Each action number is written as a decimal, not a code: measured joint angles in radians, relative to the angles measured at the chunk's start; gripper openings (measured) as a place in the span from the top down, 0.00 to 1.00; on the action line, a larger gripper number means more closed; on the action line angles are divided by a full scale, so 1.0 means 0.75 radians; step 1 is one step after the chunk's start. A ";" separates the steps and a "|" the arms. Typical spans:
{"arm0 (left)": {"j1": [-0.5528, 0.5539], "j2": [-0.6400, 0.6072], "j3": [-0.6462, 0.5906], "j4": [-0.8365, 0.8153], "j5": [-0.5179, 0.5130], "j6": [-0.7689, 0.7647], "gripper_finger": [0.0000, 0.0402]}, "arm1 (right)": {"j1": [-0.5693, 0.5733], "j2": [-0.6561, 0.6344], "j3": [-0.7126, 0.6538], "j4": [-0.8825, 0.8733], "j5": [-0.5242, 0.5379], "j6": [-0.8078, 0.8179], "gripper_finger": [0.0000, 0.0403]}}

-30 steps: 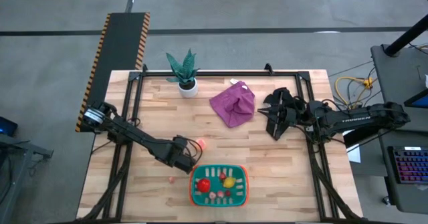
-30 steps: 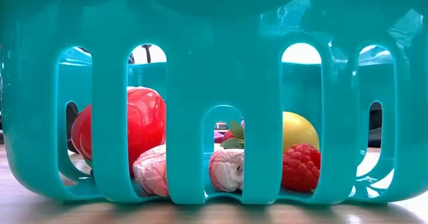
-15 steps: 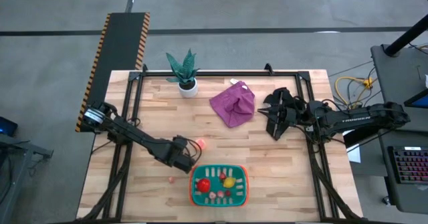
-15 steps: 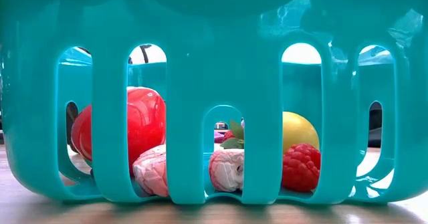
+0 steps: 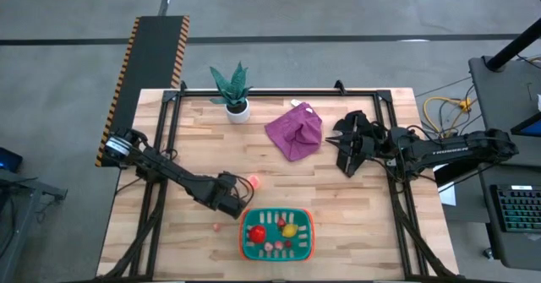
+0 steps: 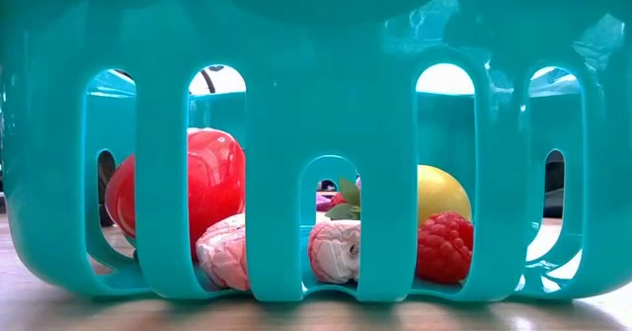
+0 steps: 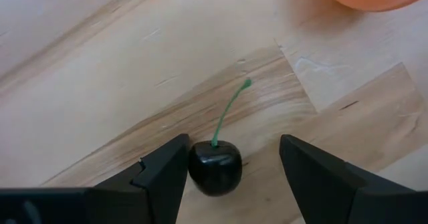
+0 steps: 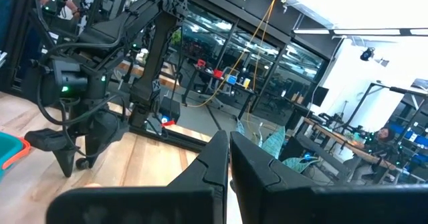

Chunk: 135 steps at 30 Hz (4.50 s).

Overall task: Pick and placing Produce into tupperware
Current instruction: Put the black cherry into the green basket, then put the pink peach into the green basket

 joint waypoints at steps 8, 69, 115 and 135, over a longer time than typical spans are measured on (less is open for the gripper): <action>0.002 0.000 0.000 0.000 0.044 0.002 0.52 | 0.000 0.000 0.000 0.000 0.000 0.000 0.98; -0.003 -0.142 0.078 0.847 0.141 0.827 0.79 | 0.000 0.000 0.001 -0.001 0.000 0.001 0.98; 0.242 -0.427 0.126 0.376 0.045 1.196 0.46 | 0.000 0.000 0.001 0.007 0.039 -0.024 0.98; 0.474 -0.317 0.138 0.117 0.239 0.771 0.12 | 0.000 0.001 0.001 0.004 0.209 0.036 0.98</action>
